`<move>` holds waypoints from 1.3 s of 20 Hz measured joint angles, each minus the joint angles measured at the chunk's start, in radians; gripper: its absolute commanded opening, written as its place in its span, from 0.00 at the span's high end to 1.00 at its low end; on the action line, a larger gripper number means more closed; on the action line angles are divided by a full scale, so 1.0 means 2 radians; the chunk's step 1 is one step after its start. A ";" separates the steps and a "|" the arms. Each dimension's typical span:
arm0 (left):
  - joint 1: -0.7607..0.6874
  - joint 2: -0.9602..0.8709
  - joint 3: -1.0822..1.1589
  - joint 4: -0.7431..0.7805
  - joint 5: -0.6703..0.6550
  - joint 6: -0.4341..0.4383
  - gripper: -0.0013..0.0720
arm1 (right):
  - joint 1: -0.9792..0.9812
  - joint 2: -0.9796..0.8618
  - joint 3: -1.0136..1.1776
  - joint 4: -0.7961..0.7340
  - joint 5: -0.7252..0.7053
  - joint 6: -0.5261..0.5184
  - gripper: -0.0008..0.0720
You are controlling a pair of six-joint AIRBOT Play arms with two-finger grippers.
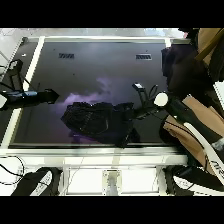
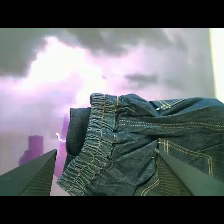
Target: Fold the clothes and pants, and hang the long-sleeved shirts on hangers.
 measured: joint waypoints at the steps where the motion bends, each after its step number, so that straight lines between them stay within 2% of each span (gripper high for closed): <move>1: 0.000 0.001 0.000 0.000 0.000 -0.006 0.04 | -0.001 -0.010 0.000 -0.005 -0.002 -0.007 0.18; 5: 0.000 0.003 0.001 0.000 -0.002 -0.028 0.04 | -0.002 -0.030 -0.003 -0.047 0.019 0.000 0.18; 8: 0.000 0.004 0.001 -0.002 -0.007 -0.040 0.04 | 0.002 -0.034 -0.021 -0.047 0.045 0.012 0.18; 12: 0.000 0.004 0.001 -0.006 -0.022 -0.049 0.04 | 0.011 -0.036 -0.059 -0.012 0.052 0.005 0.18; 18: 0.000 0.004 0.001 -0.008 -0.031 -0.051 0.05 | 0.014 -0.037 -0.079 0.080 0.011 -0.038 0.17; 26: 0.000 0.004 0.001 -0.009 -0.033 -0.051 0.05 | 0.015 -0.061 -0.101 0.113 0.001 -0.057 0.17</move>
